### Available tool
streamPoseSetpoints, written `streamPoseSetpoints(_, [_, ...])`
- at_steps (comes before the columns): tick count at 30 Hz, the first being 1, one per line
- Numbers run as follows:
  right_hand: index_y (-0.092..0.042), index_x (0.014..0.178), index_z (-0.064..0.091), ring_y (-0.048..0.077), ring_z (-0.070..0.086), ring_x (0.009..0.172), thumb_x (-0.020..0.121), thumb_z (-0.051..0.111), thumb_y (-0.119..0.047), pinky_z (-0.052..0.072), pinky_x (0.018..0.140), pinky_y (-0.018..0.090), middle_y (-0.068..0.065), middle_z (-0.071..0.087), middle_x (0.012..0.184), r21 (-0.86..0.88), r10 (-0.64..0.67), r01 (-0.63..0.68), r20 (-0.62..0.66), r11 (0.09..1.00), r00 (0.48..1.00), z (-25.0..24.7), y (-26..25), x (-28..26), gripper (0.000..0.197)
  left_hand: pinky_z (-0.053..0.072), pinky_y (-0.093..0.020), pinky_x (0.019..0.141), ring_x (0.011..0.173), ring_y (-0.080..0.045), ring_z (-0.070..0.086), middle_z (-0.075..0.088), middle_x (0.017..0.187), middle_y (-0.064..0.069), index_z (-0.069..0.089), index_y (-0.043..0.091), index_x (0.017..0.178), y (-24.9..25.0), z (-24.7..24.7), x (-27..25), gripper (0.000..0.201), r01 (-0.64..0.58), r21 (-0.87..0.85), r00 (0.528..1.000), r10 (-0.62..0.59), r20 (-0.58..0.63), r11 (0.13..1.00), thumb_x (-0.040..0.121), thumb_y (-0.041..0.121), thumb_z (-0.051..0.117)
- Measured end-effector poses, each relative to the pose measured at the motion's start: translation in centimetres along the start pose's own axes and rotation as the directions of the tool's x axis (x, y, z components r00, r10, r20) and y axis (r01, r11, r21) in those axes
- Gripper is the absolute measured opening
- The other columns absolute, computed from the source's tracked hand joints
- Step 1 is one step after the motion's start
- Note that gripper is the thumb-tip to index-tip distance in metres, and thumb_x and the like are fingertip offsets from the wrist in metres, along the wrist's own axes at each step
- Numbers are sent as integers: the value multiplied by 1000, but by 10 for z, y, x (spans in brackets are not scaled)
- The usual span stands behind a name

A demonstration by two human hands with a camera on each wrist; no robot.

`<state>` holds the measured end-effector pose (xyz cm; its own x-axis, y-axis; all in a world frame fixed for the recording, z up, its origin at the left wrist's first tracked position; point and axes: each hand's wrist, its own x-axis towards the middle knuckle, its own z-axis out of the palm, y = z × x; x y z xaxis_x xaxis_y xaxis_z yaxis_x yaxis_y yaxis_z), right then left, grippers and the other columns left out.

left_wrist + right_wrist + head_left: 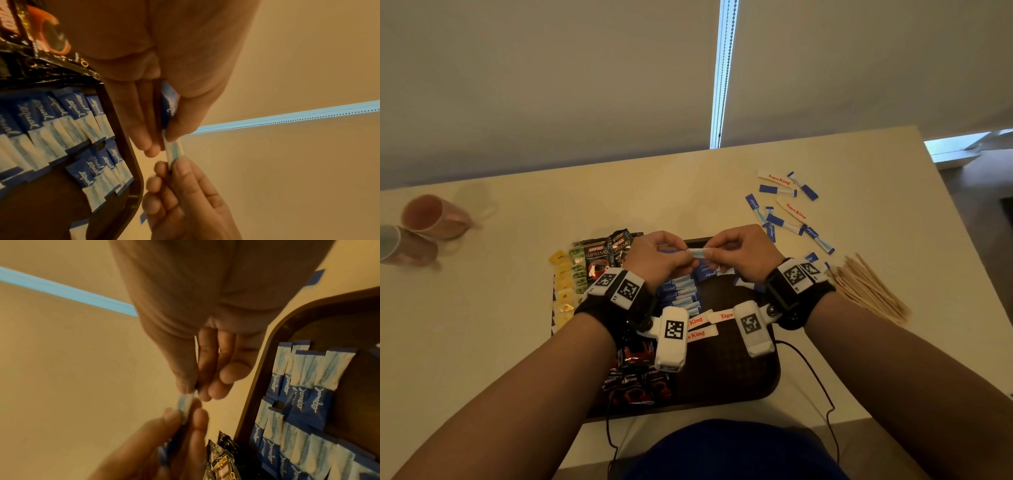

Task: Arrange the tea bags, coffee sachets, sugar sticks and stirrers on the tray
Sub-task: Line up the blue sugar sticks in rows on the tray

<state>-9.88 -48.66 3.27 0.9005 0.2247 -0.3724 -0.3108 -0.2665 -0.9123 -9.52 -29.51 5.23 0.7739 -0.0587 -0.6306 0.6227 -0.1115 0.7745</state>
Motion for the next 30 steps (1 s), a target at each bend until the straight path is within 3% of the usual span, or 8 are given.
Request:
streamPoseSetpoints(2, [-5,96,74,10,66,64,89,71,-11,52,60,18,12,73,78,-4,10,-10,-19,1000,1000,-3,0,0,10,61,-45,83,86,-27,75,75,87,-11,66,9,86,-3,0,2,16,-2,85,1000,2,7,996,81,0,79])
streamPoseSetpoints(4, [-12,93,75,8,67,68,88,72,-15,51,63,19,6,74,80,-162,35,-44,-55,986,998,-7,5,2,7,61,-45,84,91,-23,72,75,94,-5,68,16,92,-5,-2,4,20,-17,202,1000,18,-3,979,79,10,82])
streamPoseSetpoints(9, [-12,93,78,15,66,90,89,70,-20,54,82,29,3,74,95,-604,247,-240,-73,760,966,-9,41,13,12,57,-48,92,101,-25,68,70,102,-5,67,21,94,-3,-10,8,10,16,183,996,1,-92,983,88,16,74])
streamPoseSetpoints(11, [-11,94,78,18,66,93,90,68,-20,54,81,28,4,74,97,-661,306,-307,-123,684,944,-5,52,17,15,57,-50,92,103,-27,68,70,101,-6,68,20,92,-3,-11,9,8,18,173,995,1,-104,985,89,14,72])
streamPoseSetpoints(15, [-7,92,77,23,68,91,90,69,-22,52,74,27,8,74,92,-660,328,-392,-227,641,917,1,61,24,18,57,-47,93,104,-28,68,70,102,-7,69,20,92,-5,-13,9,7,21,163,996,-6,-94,986,90,13,70])
streamPoseSetpoints(21, [-11,97,72,21,65,85,88,70,-35,51,71,29,6,70,91,-721,310,-390,-249,573,917,-3,55,28,26,59,-42,89,102,-27,69,71,102,-8,69,19,93,-8,-15,11,8,15,169,997,-3,-73,986,91,12,70])
streamPoseSetpoints(25, [-18,94,53,21,60,84,83,73,-49,52,72,34,0,58,87,-889,359,-323,-200,324,912,-10,49,14,38,59,-36,85,99,-24,69,70,104,-9,69,18,94,-5,-14,10,8,4,163,998,5,-56,987,92,11,68])
streamPoseSetpoints(30, [-17,109,60,24,63,94,89,70,-27,52,79,35,5,62,99,-937,360,-265,-172,229,917,-7,51,4,24,58,-31,81,97,-21,68,69,103,-8,68,17,94,-3,-9,8,7,-1,152,998,9,-54,988,93,10,67])
